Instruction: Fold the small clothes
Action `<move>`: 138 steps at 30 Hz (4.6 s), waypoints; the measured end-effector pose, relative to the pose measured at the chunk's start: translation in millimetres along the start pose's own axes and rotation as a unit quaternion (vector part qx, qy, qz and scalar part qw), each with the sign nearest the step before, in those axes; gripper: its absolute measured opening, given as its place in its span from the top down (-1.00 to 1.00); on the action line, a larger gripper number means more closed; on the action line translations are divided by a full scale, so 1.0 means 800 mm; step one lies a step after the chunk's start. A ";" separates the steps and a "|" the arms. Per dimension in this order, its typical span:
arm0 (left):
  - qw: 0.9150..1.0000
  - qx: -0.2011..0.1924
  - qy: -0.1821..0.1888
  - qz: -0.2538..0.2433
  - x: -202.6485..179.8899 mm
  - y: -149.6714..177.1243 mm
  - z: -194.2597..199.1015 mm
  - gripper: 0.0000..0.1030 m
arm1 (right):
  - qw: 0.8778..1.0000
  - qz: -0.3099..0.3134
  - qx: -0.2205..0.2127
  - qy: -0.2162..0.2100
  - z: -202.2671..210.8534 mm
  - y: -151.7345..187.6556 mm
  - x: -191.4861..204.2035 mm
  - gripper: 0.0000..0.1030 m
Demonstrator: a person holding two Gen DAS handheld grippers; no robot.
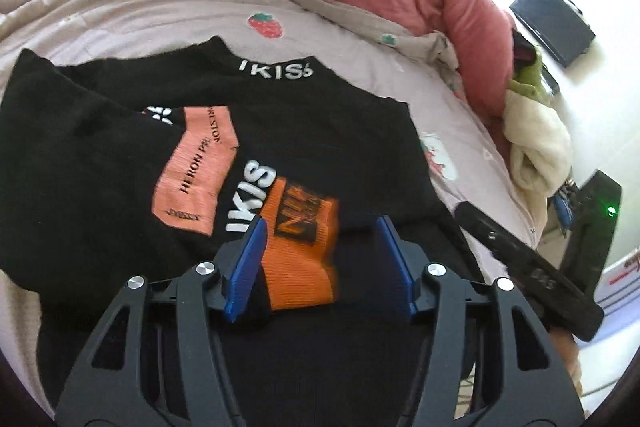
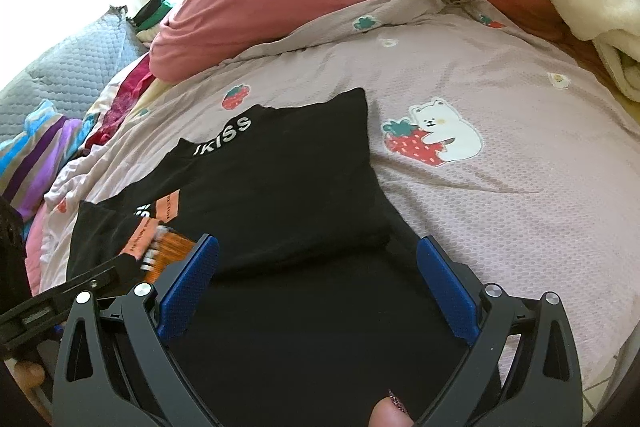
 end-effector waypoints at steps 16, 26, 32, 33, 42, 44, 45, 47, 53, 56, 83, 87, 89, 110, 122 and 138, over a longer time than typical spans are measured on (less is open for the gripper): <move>0.989 -0.068 -0.134 0.017 0.093 -0.021 0.079 -0.41 | 0.989 0.036 0.098 -0.105 -0.048 0.068 0.123 -0.85; 0.984 -0.087 -0.146 0.045 0.126 -0.023 0.104 -0.46 | 0.986 0.019 0.111 -0.123 -0.071 0.075 0.150 0.08; 0.983 -0.094 -0.146 0.056 0.136 -0.025 0.112 -0.46 | 0.985 0.039 0.102 -0.137 -0.073 0.074 0.160 0.77; 0.983 -0.095 -0.147 0.058 0.137 -0.025 0.113 -0.46 | 0.984 0.044 0.096 -0.143 -0.070 0.072 0.164 0.78; 0.979 -0.100 -0.155 0.083 0.156 -0.024 0.122 -0.46 | 0.977 0.101 0.031 -0.183 -0.024 0.022 0.192 0.82; 0.979 -0.102 -0.156 0.089 0.159 -0.023 0.124 -0.46 | 0.976 0.116 0.011 -0.185 -0.013 0.003 0.195 0.82; 0.978 -0.102 -0.157 0.090 0.160 -0.023 0.125 -0.46 | 0.975 0.122 0.001 -0.184 -0.008 -0.006 0.195 0.82; 0.978 -0.103 -0.159 0.091 0.162 -0.023 0.126 -0.46 | 0.975 0.139 -0.024 -0.171 0.001 -0.029 0.192 0.82; 0.978 -0.104 -0.157 0.093 0.160 -0.025 0.126 -0.46 | 0.977 0.162 -0.073 -0.114 0.008 -0.072 0.159 0.82; 0.979 -0.101 -0.157 0.087 0.156 -0.024 0.121 -0.46 | 0.980 0.159 -0.078 -0.091 -0.002 -0.078 0.136 0.83; 0.983 -0.076 -0.157 0.051 0.129 -0.027 0.084 -0.46 | 0.992 0.117 -0.046 -0.021 -0.037 -0.049 0.045 0.82; 0.982 -0.082 -0.166 0.047 0.124 -0.033 0.080 -0.44 | 0.993 0.110 -0.039 -0.013 -0.042 -0.043 0.038 0.79; 0.983 -0.082 -0.161 0.045 0.118 -0.037 0.075 -0.35 | 0.994 0.104 -0.034 -0.004 -0.044 -0.040 0.033 0.75; 0.985 0.011 -0.170 -0.005 0.121 -0.017 -0.010 0.17 | 0.991 0.129 -0.019 -0.012 -0.025 -0.023 0.044 0.25; 0.988 0.001 -0.152 -0.002 0.126 -0.013 -0.002 0.16 | 0.977 0.198 0.036 -0.068 -0.067 0.011 0.142 0.20; 0.990 0.002 -0.140 0.004 0.129 -0.013 0.001 0.16 | 0.977 0.196 0.087 -0.009 -0.109 0.033 0.104 0.08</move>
Point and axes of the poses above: each gripper's, at about its wrist camera, not at the fingertips, and z roughly against the way its jaws point, x to its left, y to its underside, the point moved 7 cm from there along -z, roughly the way its jaws point, and after that the axes turned 4 degrees about -x, right-handed, at the moved point
